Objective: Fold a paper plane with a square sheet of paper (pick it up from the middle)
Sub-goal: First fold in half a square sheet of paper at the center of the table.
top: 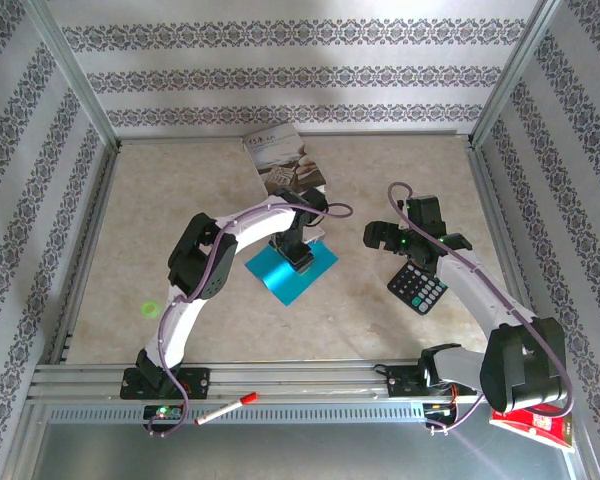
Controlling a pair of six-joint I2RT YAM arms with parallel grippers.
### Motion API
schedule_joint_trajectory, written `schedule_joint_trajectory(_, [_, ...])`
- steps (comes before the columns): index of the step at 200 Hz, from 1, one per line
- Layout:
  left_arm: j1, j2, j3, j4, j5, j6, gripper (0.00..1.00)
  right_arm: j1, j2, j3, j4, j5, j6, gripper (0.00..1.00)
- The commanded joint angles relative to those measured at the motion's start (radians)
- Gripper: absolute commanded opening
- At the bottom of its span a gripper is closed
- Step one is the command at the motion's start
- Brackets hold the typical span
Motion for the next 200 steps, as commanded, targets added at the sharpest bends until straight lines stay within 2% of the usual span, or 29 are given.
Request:
schedule_joint_trajectory(1, [-0.008,-0.046,-0.051,0.032,0.062,-0.097,0.52,-0.008,-0.009,-0.004,-0.020,-0.007,0.009,0.98])
schedule_joint_trajectory(32, [-0.007,-0.186,-0.165,0.188,0.209,-0.239,0.31,-0.008,-0.021,0.017,-0.058,-0.001,0.025,0.98])
schedule_joint_trajectory(53, [-0.004,-0.321,-0.298,0.365,0.401,-0.389,0.25,-0.001,-0.035,0.053,-0.107,-0.011,0.015,0.98])
schedule_joint_trajectory(82, [0.005,-0.484,-0.593,0.861,0.577,-0.756,0.22,0.022,-0.051,0.109,-0.171,-0.076,0.002,0.98])
schedule_joint_trajectory(100, [0.015,-0.513,-0.737,1.145,0.584,-0.983,0.22,0.038,-0.060,0.115,-0.179,-0.152,0.004,0.98])
schedule_joint_trajectory(113, [0.018,-0.505,-0.799,1.291,0.568,-1.087,0.22,0.059,-0.060,0.110,-0.169,-0.209,-0.003,0.98])
schedule_joint_trajectory(138, [0.019,-0.452,-0.825,1.310,0.569,-1.103,0.24,0.106,-0.033,0.093,-0.150,-0.259,-0.001,0.96])
schedule_joint_trajectory(169, [0.028,-0.397,-0.863,1.341,0.583,-1.093,0.24,0.134,0.009,0.034,-0.061,-0.316,0.055,0.82])
schedule_joint_trajectory(182, [0.031,-0.385,-0.876,1.354,0.583,-1.088,0.24,0.155,0.043,0.014,-0.013,-0.335,0.086,0.75])
schedule_joint_trajectory(200, [0.039,-0.374,-0.892,1.363,0.588,-1.081,0.25,0.177,0.114,0.016,0.011,-0.336,0.104,0.53])
